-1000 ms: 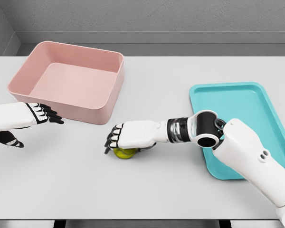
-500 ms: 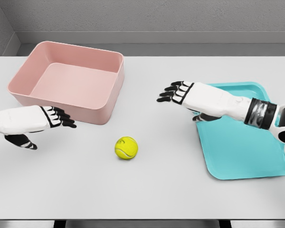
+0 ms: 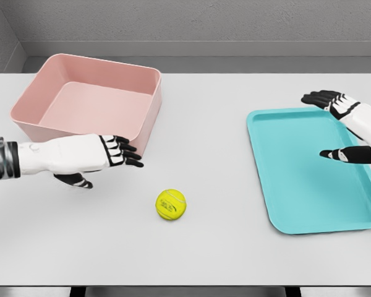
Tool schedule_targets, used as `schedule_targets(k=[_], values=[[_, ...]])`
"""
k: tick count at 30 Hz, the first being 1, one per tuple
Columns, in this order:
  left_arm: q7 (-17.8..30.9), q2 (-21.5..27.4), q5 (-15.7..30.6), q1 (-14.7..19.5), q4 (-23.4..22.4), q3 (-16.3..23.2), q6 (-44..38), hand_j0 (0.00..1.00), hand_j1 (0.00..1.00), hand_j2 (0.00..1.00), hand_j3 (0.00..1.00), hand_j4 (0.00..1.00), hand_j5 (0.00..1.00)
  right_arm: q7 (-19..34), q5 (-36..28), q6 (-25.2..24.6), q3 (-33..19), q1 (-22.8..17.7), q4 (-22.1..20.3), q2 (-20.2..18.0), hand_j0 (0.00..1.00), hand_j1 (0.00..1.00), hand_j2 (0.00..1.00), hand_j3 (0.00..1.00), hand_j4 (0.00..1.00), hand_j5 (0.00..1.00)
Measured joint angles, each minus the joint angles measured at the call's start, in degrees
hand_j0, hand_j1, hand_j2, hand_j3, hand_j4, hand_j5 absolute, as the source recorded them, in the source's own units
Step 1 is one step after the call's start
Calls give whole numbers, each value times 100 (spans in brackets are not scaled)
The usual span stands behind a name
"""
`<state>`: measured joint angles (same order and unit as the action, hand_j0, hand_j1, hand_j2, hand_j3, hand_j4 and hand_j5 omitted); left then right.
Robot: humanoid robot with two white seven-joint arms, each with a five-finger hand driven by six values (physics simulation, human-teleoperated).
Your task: Put the tennis from the blue tray into the pink basket with both arms
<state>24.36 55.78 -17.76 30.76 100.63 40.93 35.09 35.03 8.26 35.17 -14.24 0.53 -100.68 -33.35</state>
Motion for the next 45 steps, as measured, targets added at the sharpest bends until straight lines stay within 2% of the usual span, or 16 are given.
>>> schedule_targets(k=[11, 18, 31, 45], values=[[9, -679, -460, 483, 1, 772, 1, 100, 100, 100, 100, 100, 100, 0, -34, 0, -42, -9, -5, 76, 100, 100, 100, 100, 100, 100], [10, -973, -529, 624, -6, 1138, 2, 100, 100, 100, 100, 100, 100, 0, -35, 0, -49, -9, -3, 78, 100, 100, 100, 100, 100, 100], [15, -1164, -529, 633, -71, 1251, 2, 100, 100, 100, 100, 100, 100, 0, -35, 0, -52, -9, 5, 78, 100, 100, 100, 100, 100, 100], [41, -1525, -572, 642, -516, 1246, 2, 100, 100, 100, 100, 100, 100, 0, -35, 0, -52, -9, 8, 78, 100, 100, 100, 100, 100, 100]])
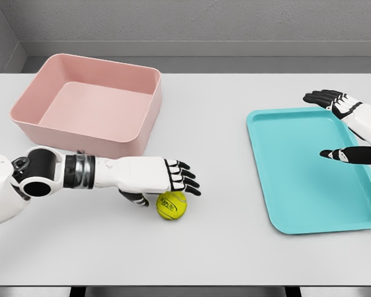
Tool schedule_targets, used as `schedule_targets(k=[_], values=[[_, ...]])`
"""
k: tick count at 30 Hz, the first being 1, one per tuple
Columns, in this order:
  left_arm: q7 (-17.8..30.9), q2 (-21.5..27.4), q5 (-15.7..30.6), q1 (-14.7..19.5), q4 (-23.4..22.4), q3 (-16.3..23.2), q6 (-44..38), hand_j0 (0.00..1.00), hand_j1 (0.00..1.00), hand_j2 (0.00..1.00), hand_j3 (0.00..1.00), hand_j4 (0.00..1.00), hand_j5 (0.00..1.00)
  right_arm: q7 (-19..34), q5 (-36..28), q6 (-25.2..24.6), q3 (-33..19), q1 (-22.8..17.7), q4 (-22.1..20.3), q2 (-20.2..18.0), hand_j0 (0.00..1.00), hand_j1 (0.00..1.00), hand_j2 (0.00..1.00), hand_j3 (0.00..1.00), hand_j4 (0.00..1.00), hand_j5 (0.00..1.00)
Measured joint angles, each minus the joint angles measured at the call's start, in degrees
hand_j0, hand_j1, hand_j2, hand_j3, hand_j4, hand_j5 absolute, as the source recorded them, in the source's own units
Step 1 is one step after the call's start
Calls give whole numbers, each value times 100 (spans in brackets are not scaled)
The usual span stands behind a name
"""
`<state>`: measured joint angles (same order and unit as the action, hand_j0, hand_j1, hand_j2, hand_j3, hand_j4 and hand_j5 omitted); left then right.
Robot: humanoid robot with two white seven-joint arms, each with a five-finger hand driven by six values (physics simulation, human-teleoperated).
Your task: Put the tennis from the blue tray into the pink basket with both arms
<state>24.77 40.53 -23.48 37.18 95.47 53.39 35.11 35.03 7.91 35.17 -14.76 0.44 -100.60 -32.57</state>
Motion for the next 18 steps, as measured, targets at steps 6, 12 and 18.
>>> schedule_targets(k=[6, 12, 18], values=[[11, -300, -268, 53, -308, 7, 0, 100, 100, 100, 100, 100, 100, 0, 0, 0, -4, 0, 2, 0, 100, 100, 100, 100, 100, 100], [13, -424, -341, 44, -372, 8, 0, 100, 100, 100, 100, 100, 100, 0, 0, 0, -4, 0, 4, 0, 100, 100, 100, 100, 100, 100], [19, -433, -390, 44, -381, 31, 0, 100, 100, 100, 100, 100, 100, 0, 0, 0, -5, 0, 2, 0, 100, 100, 100, 100, 100, 100]])
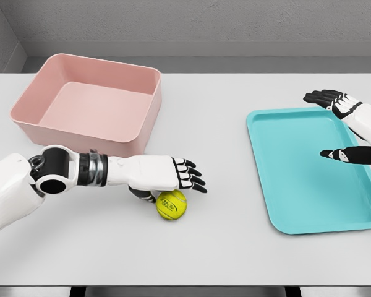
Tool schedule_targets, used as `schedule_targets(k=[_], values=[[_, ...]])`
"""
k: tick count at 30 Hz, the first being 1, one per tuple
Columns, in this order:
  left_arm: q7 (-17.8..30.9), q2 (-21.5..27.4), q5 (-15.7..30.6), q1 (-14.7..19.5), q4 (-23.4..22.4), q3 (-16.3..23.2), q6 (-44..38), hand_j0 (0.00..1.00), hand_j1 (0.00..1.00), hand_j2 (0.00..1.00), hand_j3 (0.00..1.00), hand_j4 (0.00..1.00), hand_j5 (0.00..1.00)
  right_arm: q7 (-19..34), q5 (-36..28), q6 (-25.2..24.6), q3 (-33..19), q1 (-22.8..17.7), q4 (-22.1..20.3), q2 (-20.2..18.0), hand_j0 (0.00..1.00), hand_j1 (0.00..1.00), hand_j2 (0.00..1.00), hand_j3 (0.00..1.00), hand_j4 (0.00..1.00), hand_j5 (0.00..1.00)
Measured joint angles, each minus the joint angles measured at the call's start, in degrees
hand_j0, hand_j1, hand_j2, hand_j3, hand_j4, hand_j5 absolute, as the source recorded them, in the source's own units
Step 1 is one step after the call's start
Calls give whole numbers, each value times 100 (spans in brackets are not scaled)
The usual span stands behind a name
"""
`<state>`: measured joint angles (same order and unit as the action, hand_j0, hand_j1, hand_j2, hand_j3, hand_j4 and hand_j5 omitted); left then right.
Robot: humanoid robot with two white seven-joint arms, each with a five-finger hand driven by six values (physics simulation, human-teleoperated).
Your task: Put the tennis from the blue tray into the pink basket with both arms
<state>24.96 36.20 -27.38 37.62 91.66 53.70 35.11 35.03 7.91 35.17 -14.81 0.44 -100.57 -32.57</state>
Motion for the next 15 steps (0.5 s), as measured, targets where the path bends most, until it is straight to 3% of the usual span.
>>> schedule_targets(k=[15], values=[[2, 344, -142, -18, 353, 187, 0, 100, 100, 100, 100, 100, 100, 0, 0, 0, -1, 0, -2, 0, 100, 100, 100, 100, 100, 100]])
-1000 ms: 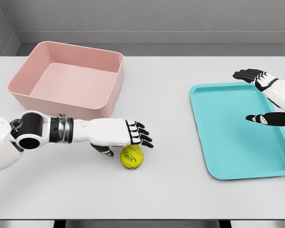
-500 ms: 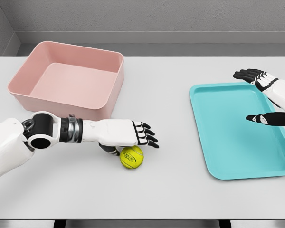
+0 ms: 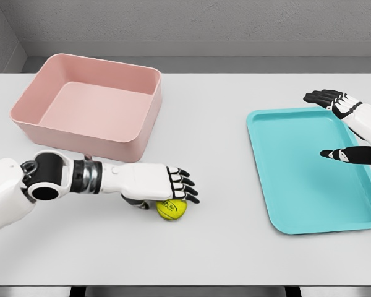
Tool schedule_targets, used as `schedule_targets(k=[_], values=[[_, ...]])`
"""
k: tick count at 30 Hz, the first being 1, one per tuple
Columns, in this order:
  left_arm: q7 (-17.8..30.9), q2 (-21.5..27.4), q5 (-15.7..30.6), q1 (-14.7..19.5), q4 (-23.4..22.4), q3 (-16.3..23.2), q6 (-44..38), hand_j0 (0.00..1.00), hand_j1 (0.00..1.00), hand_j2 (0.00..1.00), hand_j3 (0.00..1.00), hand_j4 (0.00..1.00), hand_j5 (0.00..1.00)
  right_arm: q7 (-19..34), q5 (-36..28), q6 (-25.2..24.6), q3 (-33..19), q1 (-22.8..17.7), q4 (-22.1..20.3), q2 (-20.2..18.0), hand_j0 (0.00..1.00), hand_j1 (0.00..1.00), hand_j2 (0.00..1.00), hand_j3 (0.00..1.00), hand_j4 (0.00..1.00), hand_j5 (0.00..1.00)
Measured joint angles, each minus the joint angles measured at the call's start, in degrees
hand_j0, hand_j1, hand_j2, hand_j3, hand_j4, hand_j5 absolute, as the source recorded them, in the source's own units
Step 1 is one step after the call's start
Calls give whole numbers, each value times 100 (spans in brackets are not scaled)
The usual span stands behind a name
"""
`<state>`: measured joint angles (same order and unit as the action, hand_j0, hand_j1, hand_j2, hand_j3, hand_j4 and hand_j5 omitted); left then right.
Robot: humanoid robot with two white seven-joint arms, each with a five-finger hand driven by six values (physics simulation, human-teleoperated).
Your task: Put the tennis from the blue tray into the pink basket with both arms
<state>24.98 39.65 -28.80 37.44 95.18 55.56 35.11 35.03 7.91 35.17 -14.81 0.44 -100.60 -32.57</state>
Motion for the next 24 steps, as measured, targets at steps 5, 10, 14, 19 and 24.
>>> schedule_targets(k=[5, 10, 14, 19, 24], values=[[0, 12, 5, 0, 134, 84, 0, 100, 100, 100, 100, 100, 100, 0, 0, 0, -3, 0, 5, 0, 100, 100, 100, 100, 100, 100], [0, 7, 6, -9, 161, 113, 0, 100, 100, 100, 100, 100, 100, 0, 0, 0, -30, 0, 13, -5, 100, 100, 100, 100, 100, 100], [40, 2, -3, -9, 160, 121, 0, 83, 83, 83, 83, 83, 83, 0, 2, 0, -45, -9, 16, -8, 100, 100, 100, 100, 100, 100], [124, -2, -48, -18, 156, 123, 0, 66, 66, 66, 66, 66, 66, 0, 1, 0, -61, -9, 16, -9, 100, 100, 100, 100, 100, 100], [142, 4, -32, -18, 151, 116, -7, 63, 63, 63, 63, 63, 63, 0, 0, 0, -64, -9, 16, -9, 100, 100, 100, 100, 100, 100]])
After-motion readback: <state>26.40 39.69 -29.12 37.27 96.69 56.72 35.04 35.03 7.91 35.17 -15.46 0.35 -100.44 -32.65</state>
